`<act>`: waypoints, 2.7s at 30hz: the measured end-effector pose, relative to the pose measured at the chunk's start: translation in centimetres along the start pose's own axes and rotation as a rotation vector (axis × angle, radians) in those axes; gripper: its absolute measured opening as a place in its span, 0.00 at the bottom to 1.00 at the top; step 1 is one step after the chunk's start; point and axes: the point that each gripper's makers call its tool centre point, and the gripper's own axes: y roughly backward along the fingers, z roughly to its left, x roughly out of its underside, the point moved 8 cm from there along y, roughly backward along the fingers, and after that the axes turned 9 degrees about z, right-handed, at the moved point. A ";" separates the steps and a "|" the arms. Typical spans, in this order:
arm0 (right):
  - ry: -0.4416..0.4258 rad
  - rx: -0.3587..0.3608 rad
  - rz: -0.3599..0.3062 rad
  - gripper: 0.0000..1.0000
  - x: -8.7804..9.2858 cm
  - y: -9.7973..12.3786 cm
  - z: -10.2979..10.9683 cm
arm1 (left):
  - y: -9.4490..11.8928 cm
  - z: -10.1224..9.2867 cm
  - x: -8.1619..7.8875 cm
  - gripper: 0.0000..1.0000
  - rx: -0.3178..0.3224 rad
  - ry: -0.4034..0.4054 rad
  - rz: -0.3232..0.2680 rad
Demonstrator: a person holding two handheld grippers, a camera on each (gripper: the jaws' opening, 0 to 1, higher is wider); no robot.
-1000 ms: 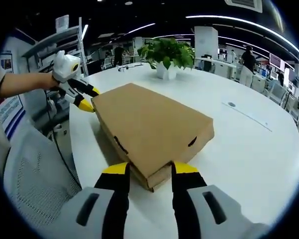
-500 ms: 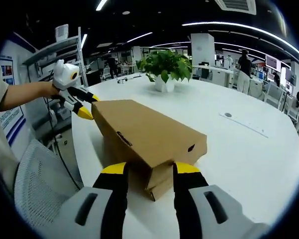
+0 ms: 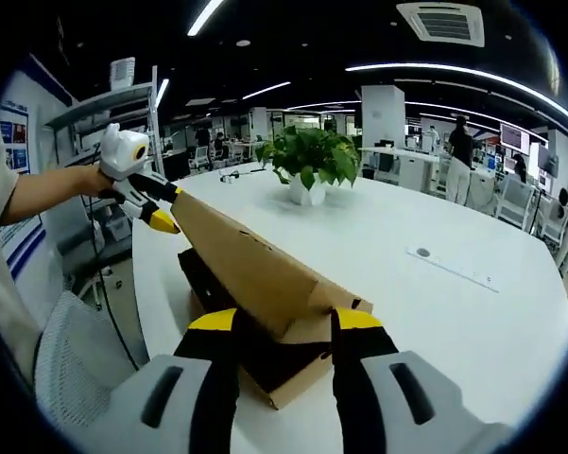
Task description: Operate the shoe box by opening the lid, removing the specified soft item, and placing it in the target area until the item is outside and the box remains undamaged.
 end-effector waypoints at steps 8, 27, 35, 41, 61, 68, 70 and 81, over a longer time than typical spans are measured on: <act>0.043 0.028 -0.038 0.30 -1.9 -0.3 -1.8 | -0.2 2.3 -2.0 0.26 -0.082 0.016 -0.059; 0.094 0.112 -0.123 0.10 -3.7 -1.5 -6.0 | -1.9 6.1 -5.2 0.06 -0.169 0.068 -0.117; 0.085 0.153 -0.082 0.01 -2.5 -2.8 -7.4 | -3.1 7.6 -6.3 0.05 -0.161 0.094 -0.144; 0.075 0.175 -0.016 0.01 -1.0 -4.1 -8.1 | -4.3 8.6 -7.0 0.05 -0.157 0.107 -0.154; 0.087 0.199 0.072 0.02 0.8 -7.3 -9.2 | -8.1 10.9 -8.2 0.05 -0.133 0.180 -0.168; 0.104 0.209 0.075 0.02 0.6 -7.5 -9.5 | -9.5 10.7 -7.2 0.06 -0.152 0.247 -0.156; 0.104 0.210 0.077 0.02 0.4 -7.8 -9.8 | -9.8 10.3 -6.5 0.06 -0.154 0.250 -0.153; 0.133 0.199 0.110 0.03 0.1 -8.6 -10.7 | -8.9 8.6 -3.2 0.11 -0.160 0.303 -0.133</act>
